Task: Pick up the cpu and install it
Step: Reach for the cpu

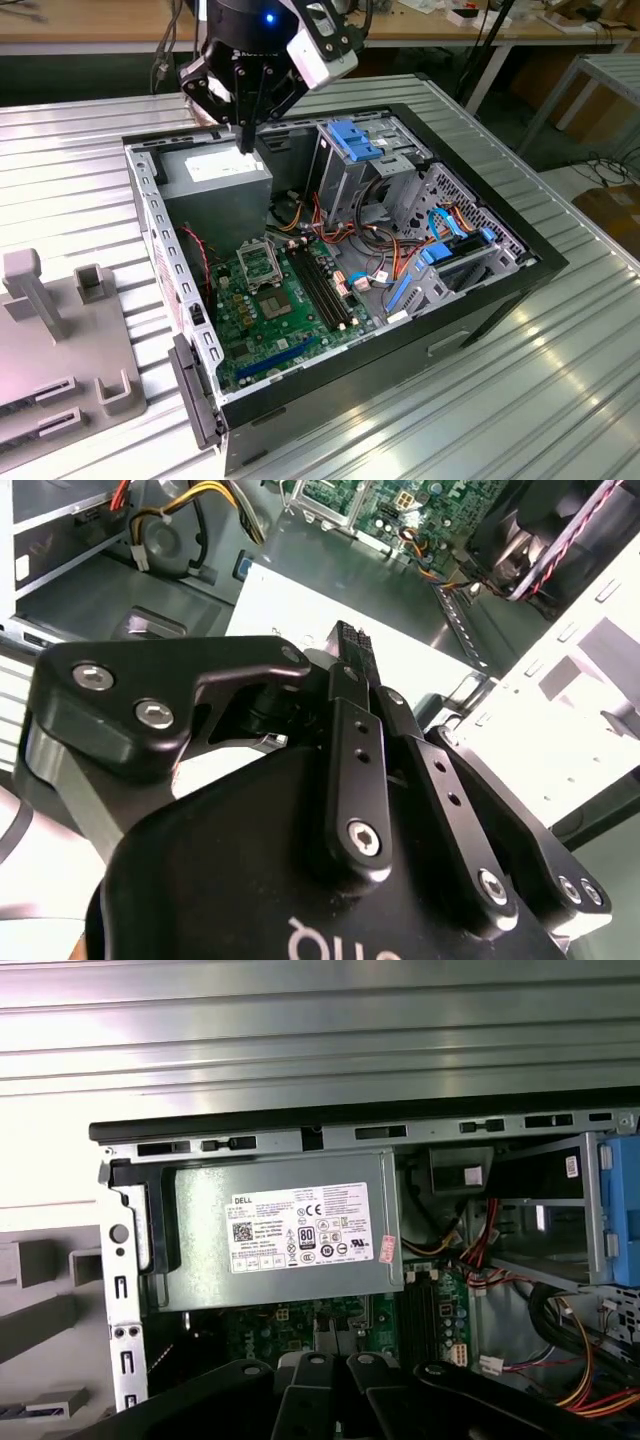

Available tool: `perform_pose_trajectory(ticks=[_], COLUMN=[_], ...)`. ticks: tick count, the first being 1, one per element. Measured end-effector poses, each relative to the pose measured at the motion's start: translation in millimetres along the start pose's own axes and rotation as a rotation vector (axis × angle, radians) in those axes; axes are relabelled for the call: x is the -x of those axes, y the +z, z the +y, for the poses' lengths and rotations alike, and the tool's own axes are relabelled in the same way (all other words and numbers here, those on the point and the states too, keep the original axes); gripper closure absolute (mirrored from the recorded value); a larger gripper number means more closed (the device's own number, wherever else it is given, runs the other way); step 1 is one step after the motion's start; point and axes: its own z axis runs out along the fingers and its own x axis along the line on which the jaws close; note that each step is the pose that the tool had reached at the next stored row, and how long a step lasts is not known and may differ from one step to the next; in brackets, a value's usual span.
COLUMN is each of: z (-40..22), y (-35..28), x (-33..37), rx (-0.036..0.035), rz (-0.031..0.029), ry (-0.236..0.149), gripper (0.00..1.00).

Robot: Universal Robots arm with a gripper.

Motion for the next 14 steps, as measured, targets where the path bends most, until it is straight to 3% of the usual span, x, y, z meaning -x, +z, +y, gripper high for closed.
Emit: perform_pose_trajectory(ticks=[6, 14], z=[-0.7, -1.1], y=[0.8, 1.6], x=[-8.9, -13.8], rx=[-0.0006, -0.0009], rz=[0.0061, 0.0110], ry=[0.000, 0.000], gripper=[0.89, 0.89])
